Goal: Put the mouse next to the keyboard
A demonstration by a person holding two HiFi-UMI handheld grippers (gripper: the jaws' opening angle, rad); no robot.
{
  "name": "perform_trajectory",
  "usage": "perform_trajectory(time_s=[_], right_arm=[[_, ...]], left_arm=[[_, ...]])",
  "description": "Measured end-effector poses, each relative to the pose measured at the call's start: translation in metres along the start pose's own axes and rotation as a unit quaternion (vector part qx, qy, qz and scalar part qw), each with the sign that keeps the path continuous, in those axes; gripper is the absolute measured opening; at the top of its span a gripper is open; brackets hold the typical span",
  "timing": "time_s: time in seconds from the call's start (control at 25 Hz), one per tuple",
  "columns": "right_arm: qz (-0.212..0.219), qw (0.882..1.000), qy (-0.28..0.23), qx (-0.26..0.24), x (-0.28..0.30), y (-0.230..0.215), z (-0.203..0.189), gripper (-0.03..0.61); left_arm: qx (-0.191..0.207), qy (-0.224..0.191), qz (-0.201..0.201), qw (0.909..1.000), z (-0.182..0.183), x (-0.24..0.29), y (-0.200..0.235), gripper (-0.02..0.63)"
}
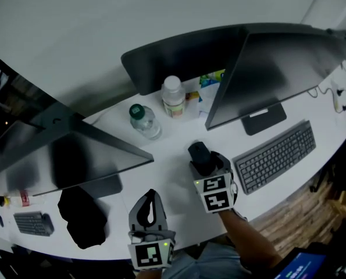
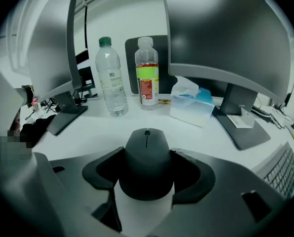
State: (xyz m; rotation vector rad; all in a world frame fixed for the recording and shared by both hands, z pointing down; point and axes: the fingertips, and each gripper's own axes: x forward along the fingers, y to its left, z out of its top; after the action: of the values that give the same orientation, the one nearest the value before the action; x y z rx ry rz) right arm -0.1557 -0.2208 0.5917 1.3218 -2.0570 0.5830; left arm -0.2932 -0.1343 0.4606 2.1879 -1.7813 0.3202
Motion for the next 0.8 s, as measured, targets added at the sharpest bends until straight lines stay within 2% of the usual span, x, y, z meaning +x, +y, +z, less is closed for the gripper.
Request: perform_trajectory(time_s=[0.28,0.48,0.68,0.8], right_arm=[[0.020,0.998,-0.060,-0.008,-0.054,0.017,0.030,0.301],[0.026,0.993,-0.111,-0.025,-0.107,0.029,0.059,0.302],[0.030,0.989,-0.138,-0.044,-0.156,0.034,0.063,0.302],[0.028,0.988,-0.146,-0.049,-0.175,0.032,0.061,0.302]], left_arm=[[0.001,-0.035,0.001,0.9994,0.022,-0.028,-0.008,0.005],[0.015,-0.099,0.007,0.9949,0.057,-0.055,-0.010,0.005],[0.021,-0.143,-0.002,0.9896,0.081,-0.081,-0.027,0.005],[0.021,-0.153,-0.012,0.9880,0.086,-0.088,-0.042,0.005]])
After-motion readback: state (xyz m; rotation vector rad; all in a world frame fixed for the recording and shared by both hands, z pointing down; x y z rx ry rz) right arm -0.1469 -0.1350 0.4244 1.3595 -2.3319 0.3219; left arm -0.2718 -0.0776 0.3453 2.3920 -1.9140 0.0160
